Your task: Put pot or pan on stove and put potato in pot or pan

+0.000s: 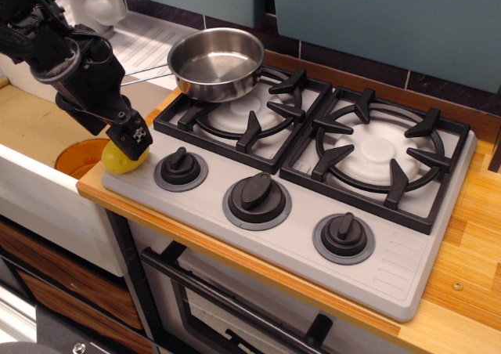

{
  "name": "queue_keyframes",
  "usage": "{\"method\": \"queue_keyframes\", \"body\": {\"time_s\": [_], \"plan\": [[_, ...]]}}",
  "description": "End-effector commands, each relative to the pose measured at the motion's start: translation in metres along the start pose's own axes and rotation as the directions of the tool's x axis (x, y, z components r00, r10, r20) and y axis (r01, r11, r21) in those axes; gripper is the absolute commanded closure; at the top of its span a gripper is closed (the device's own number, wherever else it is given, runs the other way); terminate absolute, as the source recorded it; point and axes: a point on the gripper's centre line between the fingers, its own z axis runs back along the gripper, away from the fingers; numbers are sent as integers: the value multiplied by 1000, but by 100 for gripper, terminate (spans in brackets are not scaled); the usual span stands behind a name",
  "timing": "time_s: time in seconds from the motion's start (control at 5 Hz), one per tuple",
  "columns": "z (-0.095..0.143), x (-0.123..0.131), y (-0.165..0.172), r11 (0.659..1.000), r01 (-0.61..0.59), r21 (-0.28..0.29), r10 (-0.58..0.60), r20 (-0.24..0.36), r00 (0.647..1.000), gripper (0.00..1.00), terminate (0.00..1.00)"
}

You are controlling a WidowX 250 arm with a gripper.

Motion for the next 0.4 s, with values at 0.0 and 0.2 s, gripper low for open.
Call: {"method": "queue_keyframes", "body": {"time_s": [0.0, 0.2], "plan": [[-3, 7, -2, 1000, 12, -5, -12, 21, 1000, 0, 0], [-8, 4, -7, 1000, -1, -29, 2, 29, 1000, 0, 0]]}}
